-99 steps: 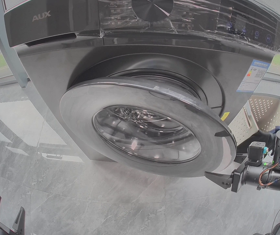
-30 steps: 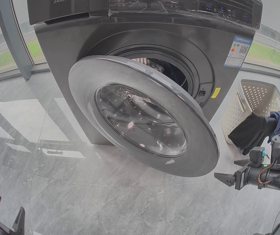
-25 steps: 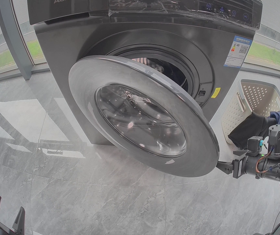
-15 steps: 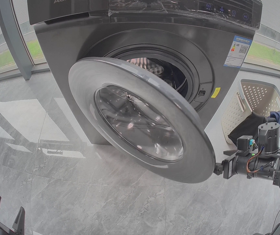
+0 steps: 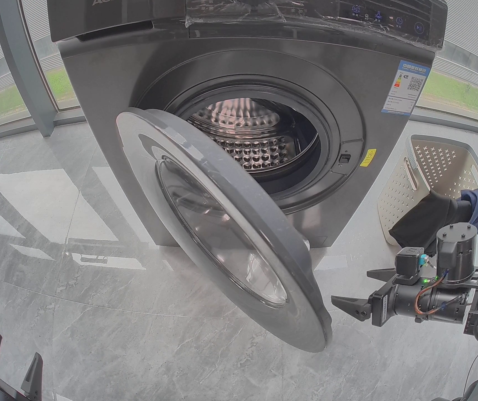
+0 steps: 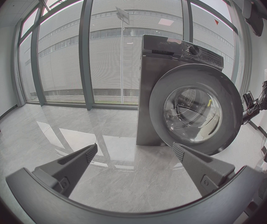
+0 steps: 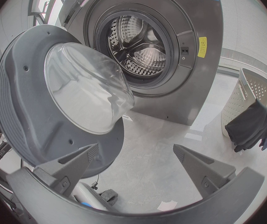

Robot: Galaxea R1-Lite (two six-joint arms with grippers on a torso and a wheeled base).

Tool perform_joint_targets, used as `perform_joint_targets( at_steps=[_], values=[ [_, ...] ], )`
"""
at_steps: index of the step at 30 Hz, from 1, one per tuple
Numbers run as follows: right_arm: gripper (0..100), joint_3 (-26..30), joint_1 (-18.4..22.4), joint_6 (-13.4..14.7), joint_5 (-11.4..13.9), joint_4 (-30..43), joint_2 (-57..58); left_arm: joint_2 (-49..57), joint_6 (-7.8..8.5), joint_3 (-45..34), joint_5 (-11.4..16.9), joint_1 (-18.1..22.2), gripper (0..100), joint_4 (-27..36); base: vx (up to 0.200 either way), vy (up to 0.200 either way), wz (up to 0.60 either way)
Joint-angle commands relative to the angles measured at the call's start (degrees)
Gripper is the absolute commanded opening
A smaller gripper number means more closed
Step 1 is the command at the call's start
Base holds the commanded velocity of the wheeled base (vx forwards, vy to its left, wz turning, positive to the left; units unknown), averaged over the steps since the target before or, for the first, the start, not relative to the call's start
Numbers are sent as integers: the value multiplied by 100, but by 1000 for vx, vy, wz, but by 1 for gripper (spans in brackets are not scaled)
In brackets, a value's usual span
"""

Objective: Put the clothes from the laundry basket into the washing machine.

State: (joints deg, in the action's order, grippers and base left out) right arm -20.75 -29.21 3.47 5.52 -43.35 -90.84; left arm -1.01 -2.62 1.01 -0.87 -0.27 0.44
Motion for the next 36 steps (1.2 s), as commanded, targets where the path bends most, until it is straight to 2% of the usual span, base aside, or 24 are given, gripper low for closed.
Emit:
perform_joint_targets(
  at_steps=[1, 11, 15, 19, 22, 23, 25, 27, 30, 31, 32, 36],
  values=[
    [100, -210, -120, 13, -7, -147, -469, 84, -2, -84, -1, 0, 100, 0, 0, 0, 0],
    [100, -35, -973, 92, 1, -350, -487, 84, -2, -84, -1, 0, 100, 0, 0, 0, 0],
    [100, 62, -1096, 101, -16, -350, -294, 84, -2, -84, -1, 0, 100, 0, 0, 0, 0],
    [100, 97, -973, 101, -16, -350, -267, 84, -2, -84, -1, 0, 100, 0, 0, 0, 0],
    [100, 80, -788, 110, -25, -350, -285, 84, -2, -84, -1, 0, 100, 0, 0, 0, 0],
    [100, 36, -612, 110, -42, -350, -302, 84, -2, -84, -1, 0, 100, 0, 0, 0, 0],
    [100, -184, -366, 101, -227, -350, -390, 84, -2, -84, -1, 0, 100, 0, 0, 0, 0],
    [100, -439, -208, 110, -306, -350, -584, 84, -2, -84, -1, 0, 100, 0, 0, 0, 0],
    [100, -896, -23, 145, -324, -350, -926, 84, -2, -84, -1, 0, 100, 0, 0, 0, 0],
    [100, -896, -23, 145, -324, -350, -926, 84, -2, -84, -1, 0, 100, 0, 0, 0, 0],
    [100, -1300, 38, 154, -333, -341, -1234, 84, -2, -84, -1, 0, 100, 0, 0, 0, 0],
    [100, -1766, 29, 154, -333, -306, -1647, 84, -2, -84, -1, 0, 100, 0, 0, 0, 0]
  ],
)
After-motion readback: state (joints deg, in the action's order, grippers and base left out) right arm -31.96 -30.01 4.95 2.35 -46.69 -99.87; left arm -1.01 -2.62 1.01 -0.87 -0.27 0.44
